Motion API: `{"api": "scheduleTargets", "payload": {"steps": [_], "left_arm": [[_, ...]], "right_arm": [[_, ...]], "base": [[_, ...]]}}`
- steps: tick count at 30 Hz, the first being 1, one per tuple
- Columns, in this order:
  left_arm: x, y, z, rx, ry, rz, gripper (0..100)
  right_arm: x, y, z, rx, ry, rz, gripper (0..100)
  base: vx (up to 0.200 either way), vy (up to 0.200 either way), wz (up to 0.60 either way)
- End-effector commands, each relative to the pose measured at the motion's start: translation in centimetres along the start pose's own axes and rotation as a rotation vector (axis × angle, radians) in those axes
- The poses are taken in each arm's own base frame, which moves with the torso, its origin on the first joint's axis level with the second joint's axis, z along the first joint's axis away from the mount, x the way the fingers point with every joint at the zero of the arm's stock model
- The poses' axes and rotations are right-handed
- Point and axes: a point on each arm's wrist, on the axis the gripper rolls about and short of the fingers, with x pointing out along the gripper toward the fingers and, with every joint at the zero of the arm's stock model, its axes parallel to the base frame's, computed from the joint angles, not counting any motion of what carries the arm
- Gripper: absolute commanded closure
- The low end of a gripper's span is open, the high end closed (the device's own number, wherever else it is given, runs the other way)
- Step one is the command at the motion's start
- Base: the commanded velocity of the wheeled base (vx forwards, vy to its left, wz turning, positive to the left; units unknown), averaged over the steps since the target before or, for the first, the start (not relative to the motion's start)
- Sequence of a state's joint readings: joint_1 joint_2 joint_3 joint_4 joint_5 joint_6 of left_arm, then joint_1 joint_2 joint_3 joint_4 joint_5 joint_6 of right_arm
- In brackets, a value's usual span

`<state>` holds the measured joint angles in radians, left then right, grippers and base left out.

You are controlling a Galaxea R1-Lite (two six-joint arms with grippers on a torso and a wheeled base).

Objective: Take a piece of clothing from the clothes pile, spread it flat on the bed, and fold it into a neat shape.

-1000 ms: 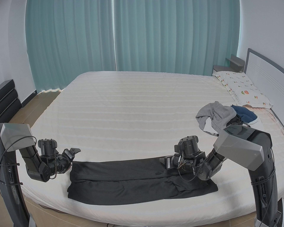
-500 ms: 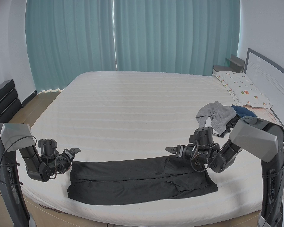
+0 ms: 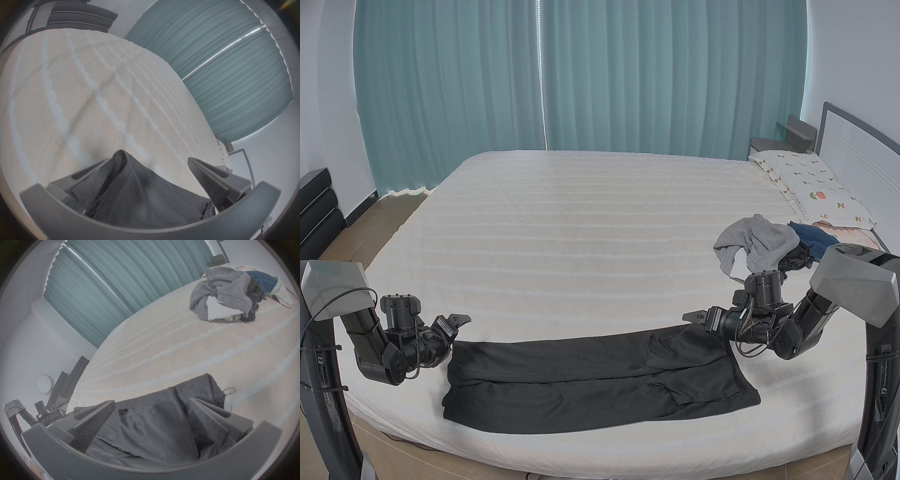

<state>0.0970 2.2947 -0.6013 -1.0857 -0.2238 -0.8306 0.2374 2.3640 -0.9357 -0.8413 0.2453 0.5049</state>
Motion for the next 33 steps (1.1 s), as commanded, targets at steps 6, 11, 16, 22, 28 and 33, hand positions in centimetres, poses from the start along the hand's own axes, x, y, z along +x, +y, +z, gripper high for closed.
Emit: {"api": "scheduleTargets", "payload": {"steps": [6,11,16,22,28,33], "left_arm": [[0.0,0.0,0.0,0.001,0.001,0.001,0],[0.0,0.0,0.0,0.001,0.0,0.002,0],[0.0,0.0,0.0,0.001,0.001,0.001,0],[0.0,0.1,-0.1,-0.001,0.005,0.005,0],[0.0,0.1,-0.1,-0.001,0.004,0.006,0],[-0.1,0.1,-0.1,0.001,0.003,0.005,0]], "right_arm": [[1.4,-0.9,-1.3,0.006,0.036,-0.013,0],[1.3,-1.1,-1.1,0.012,0.031,-0.014,100],[1.1,-1.9,-0.7,0.024,0.019,-0.029,100],[1.0,-2.3,-0.4,0.031,0.009,-0.037,100],[0.8,-2.6,-0.2,0.036,0.003,-0.044,100],[0.6,-3.4,0.1,0.047,-0.006,-0.057,100]], "base": [[0.0,0.0,0.0],[0.0,0.0,0.0],[0.0,0.0,0.0],[0.0,0.0,0.0],[0.0,0.0,0.0],[0.0,0.0,0.0]]}}
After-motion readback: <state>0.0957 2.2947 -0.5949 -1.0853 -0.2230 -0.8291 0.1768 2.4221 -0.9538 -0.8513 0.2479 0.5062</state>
